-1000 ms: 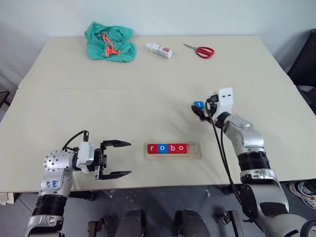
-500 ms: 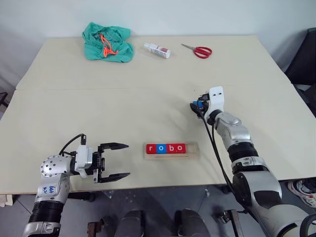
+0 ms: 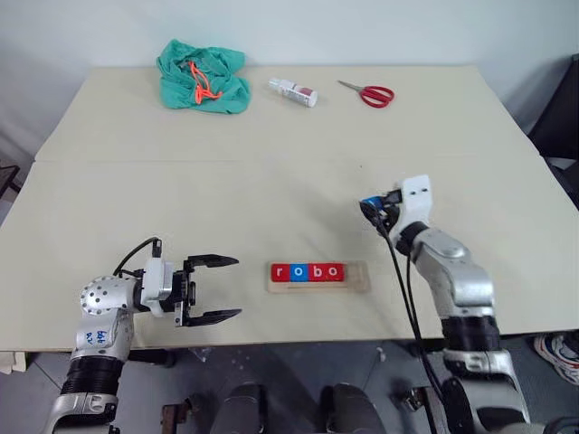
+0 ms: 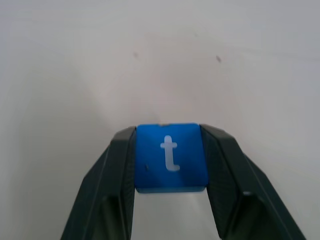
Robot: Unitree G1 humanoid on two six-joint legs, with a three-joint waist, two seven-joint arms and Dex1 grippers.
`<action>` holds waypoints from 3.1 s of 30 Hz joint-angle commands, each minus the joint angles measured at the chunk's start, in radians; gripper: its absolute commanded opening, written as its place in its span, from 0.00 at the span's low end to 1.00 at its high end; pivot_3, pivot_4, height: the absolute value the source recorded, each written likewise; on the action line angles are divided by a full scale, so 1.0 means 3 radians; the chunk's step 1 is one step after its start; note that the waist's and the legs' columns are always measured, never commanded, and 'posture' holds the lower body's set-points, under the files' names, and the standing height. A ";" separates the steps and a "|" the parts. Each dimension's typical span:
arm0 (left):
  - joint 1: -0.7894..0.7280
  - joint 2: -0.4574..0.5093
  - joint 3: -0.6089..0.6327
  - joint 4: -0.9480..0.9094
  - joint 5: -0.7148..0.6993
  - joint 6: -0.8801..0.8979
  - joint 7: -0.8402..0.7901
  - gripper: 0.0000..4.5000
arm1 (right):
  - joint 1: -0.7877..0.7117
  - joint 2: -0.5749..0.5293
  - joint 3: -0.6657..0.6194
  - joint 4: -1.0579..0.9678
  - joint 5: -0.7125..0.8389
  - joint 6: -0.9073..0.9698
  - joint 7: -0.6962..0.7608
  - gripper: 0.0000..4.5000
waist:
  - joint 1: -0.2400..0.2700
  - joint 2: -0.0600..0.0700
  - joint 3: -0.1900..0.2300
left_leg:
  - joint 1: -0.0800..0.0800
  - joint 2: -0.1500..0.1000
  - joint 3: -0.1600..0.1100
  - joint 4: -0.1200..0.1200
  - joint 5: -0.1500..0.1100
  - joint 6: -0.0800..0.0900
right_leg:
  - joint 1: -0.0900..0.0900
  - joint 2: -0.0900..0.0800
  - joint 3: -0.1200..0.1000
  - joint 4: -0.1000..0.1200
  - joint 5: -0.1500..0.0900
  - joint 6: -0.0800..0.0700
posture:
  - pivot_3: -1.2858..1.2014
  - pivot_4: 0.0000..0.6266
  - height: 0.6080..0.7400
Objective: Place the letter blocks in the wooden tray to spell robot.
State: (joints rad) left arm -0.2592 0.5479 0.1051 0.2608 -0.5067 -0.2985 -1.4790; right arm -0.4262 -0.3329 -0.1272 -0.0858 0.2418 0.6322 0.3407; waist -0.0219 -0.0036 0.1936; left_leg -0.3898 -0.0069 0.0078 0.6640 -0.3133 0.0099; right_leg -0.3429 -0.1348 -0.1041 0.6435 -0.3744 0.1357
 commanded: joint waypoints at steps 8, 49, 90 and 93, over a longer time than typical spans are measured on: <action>-0.0235 0.0035 -0.0010 0.0269 -0.0054 -0.0038 -0.0245 1.00 | 0.0973 0.0029 -0.0422 -0.1991 0.0422 0.1360 -0.0423 0.33 | 0.0002 0.0000 0.0000 | 0.0001 0.0001 0.0006 0.0000 0.0000 0.0000 | 0.0001 0.0000 0.0003 -0.0002 0.0000 0.0000 | 0.52 0.24 1.00; -0.0249 0.0022 -0.0020 0.0242 -0.0057 -0.0083 -0.0162 1.00 | 0.1088 -0.1895 -0.0133 -0.0771 0.0560 -0.0014 0.1964 0.99 | 0.0069 -0.0001 0.0000 | 0.0003 0.0000 0.0017 0.0006 -0.0001 0.0003 | 0.0012 0.0000 0.0004 -0.0027 0.0000 0.0000 | 0.52 0.24 1.00; -0.0167 0.0057 0.0051 0.0073 -0.0044 -0.0009 -0.0073 1.00 | -0.0081 -0.1888 0.0982 -0.0329 0.0081 -0.0569 0.2866 0.32 | 0.0069 -0.0001 0.0000 | 0.0000 0.0002 0.0011 0.0010 -0.0001 0.0002 | 0.0011 0.0000 -0.0003 -0.0026 0.0000 0.0000 | 0.52 0.24 1.00; -0.0140 0.0060 0.0064 0.0046 -0.0049 -0.0011 -0.0057 1.00 | -0.0152 -0.1828 0.1088 -0.0266 0.0019 -0.0624 0.2891 0.32 | 0.0068 -0.0001 0.0000 | 0.0000 0.0002 0.0012 0.0011 -0.0001 0.0002 | 0.0011 0.0000 -0.0003 -0.0026 0.0000 0.0000 | 0.52 0.24 1.00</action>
State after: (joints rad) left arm -0.3043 0.5643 0.1113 0.2899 -0.5084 -0.2960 -1.4979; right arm -0.4530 -0.8832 0.2004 -0.1564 0.2536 0.4648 1.1976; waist -0.0016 -0.0040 0.1936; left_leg -0.3898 -0.0064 0.0115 0.6672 -0.3136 0.0107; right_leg -0.3396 -0.1348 -0.1049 0.6358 -0.3744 0.1358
